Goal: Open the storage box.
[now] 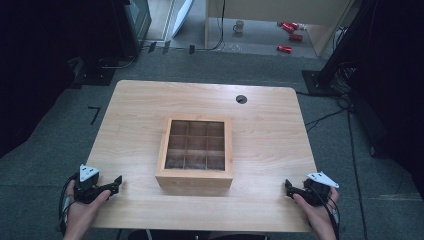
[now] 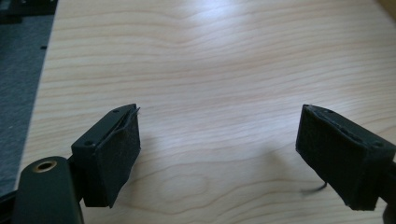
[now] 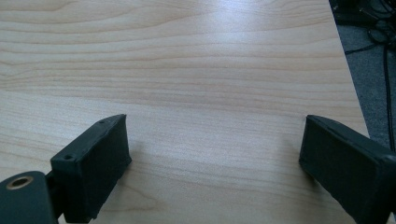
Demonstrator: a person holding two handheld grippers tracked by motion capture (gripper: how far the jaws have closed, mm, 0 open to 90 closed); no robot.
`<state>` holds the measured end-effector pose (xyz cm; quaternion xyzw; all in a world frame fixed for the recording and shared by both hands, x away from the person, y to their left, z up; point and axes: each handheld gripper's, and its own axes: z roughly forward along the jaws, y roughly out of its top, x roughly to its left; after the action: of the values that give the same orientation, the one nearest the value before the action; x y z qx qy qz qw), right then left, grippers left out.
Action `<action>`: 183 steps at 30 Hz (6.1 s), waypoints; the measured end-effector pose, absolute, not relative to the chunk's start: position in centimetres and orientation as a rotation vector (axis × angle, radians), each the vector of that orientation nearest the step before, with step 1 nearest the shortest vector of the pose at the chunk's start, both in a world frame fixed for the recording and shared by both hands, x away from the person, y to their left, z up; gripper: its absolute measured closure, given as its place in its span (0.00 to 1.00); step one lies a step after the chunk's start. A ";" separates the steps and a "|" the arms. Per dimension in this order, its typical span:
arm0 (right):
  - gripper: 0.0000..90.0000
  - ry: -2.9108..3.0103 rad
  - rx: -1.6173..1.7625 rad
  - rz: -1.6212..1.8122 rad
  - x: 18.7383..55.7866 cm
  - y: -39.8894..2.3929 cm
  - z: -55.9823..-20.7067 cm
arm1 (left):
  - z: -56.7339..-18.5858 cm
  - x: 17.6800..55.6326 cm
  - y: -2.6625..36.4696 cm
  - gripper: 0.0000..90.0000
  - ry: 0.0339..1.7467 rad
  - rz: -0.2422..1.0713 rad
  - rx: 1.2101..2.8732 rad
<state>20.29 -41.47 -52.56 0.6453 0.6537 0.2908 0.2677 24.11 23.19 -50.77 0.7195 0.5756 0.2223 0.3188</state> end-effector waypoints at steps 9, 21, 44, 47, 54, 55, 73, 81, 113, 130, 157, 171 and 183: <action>0.09 1.764 1.743 0.785 20.3 -41.5 -52.6 | -49.3 23.5 21.2 0.16 1.422 0.540 1.844; 0.09 1.767 1.743 0.785 20.4 -41.4 -52.5 | -48.8 22.9 18.4 0.16 1.327 0.506 1.861; 0.09 1.777 1.733 0.791 20.5 -41.4 -52.6 | -47.8 21.7 14.0 0.34 1.163 0.411 1.899; 0.09 1.777 1.733 0.791 20.5 -41.4 -52.6 | -47.7 21.4 13.4 0.41 1.114 0.390 1.910; 0.09 1.770 1.736 0.785 20.6 -41.2 -52.5 | -47.6 21.1 13.0 0.63 1.042 0.330 1.905; 0.09 1.770 1.736 0.785 20.6 -41.2 -52.5 | -47.6 21.1 13.0 0.65 1.042 0.330 1.905; 0.09 1.798 1.627 0.851 20.3 -36.6 -49.8 | -47.9 21.5 12.4 0.77 1.089 0.334 1.931; 0.09 1.829 1.583 0.965 20.1 -33.5 -48.3 | -48.0 21.5 12.3 0.77 1.089 0.337 1.939; 0.09 1.969 1.426 1.160 19.2 -26.3 -46.6 | -47.5 21.4 12.6 0.81 1.071 0.344 1.914; 0.09 2.019 1.399 1.186 19.8 -23.3 -47.9 | -47.4 21.5 12.6 0.81 1.055 0.353 1.919; 0.10 1.937 1.411 1.211 20.7 -23.5 -48.1 | -46.7 21.9 12.6 0.81 1.029 0.361 1.902; 0.10 1.947 1.236 1.186 20.9 -23.4 -47.5 | -46.6 22.0 12.7 0.62 1.039 0.400 1.891; 0.15 1.920 1.075 1.247 21.0 -23.5 -45.7 | -49.1 22.5 13.9 0.39 1.108 0.411 1.994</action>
<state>20.97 -23.52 -45.69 0.4053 0.7239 0.4700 0.3013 22.54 13.93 -49.09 0.7883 0.4379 0.1627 0.4003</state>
